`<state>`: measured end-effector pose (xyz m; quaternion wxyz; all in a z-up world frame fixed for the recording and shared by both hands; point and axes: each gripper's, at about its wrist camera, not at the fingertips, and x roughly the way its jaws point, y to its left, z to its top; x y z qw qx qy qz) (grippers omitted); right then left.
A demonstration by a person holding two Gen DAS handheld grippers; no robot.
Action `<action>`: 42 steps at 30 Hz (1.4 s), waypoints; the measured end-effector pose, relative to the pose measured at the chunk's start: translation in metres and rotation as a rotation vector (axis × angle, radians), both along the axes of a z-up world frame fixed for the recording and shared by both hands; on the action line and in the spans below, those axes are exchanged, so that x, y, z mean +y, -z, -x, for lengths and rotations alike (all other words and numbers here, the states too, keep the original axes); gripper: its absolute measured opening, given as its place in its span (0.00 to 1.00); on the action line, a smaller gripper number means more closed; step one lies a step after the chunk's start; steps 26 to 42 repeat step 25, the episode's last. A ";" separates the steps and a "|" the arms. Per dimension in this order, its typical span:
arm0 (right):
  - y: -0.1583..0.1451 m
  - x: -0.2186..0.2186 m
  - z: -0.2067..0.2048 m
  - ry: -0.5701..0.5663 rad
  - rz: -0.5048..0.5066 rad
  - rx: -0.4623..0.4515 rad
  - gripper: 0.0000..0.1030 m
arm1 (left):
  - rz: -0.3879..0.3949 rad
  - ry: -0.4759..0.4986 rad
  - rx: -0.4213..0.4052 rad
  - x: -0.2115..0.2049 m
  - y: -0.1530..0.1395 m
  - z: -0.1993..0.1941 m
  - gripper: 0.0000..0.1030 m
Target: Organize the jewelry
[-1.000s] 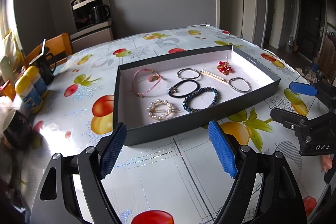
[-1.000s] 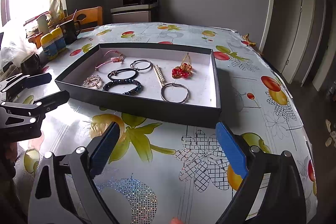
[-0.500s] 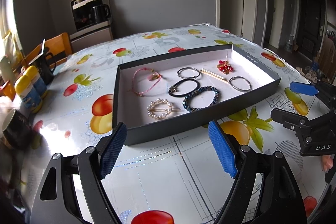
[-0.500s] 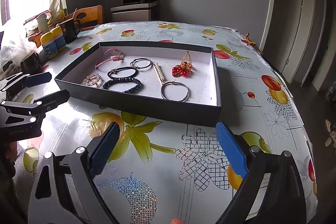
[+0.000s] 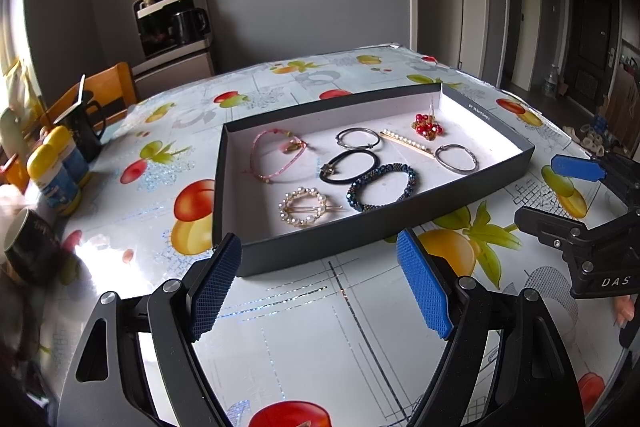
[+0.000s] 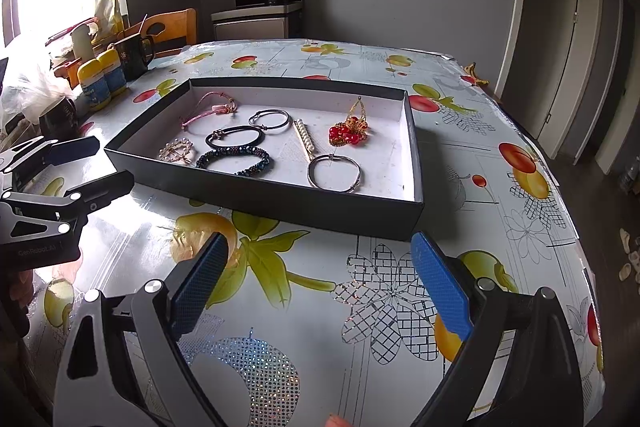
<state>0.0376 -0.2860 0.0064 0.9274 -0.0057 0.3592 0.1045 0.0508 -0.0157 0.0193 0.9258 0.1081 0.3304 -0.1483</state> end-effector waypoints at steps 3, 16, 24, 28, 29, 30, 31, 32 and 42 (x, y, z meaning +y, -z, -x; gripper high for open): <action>0.000 0.000 0.000 0.000 0.000 0.000 0.89 | -0.002 0.003 0.000 -0.001 0.000 0.000 0.80; 0.001 0.002 0.000 -0.004 0.002 0.005 0.89 | -0.014 -0.018 -0.008 0.002 0.000 -0.003 0.80; 0.001 0.002 0.001 -0.004 0.000 0.006 0.89 | -0.016 -0.012 0.009 0.000 0.001 -0.004 0.80; 0.001 0.002 0.001 -0.005 -0.001 0.007 0.89 | -0.014 -0.012 0.011 0.000 0.000 -0.004 0.80; 0.001 0.002 0.001 -0.005 -0.001 0.007 0.89 | -0.014 -0.012 0.011 0.000 0.000 -0.004 0.80; 0.001 0.002 0.001 -0.005 -0.001 0.007 0.89 | -0.014 -0.012 0.011 0.000 0.000 -0.004 0.80; 0.001 0.002 0.001 -0.005 -0.001 0.007 0.89 | -0.014 -0.012 0.011 0.000 0.000 -0.004 0.80; 0.001 0.002 0.001 -0.005 -0.001 0.007 0.89 | -0.014 -0.012 0.011 0.000 0.000 -0.004 0.80; 0.001 0.002 0.001 -0.005 -0.001 0.007 0.89 | -0.014 -0.012 0.011 0.000 0.000 -0.004 0.80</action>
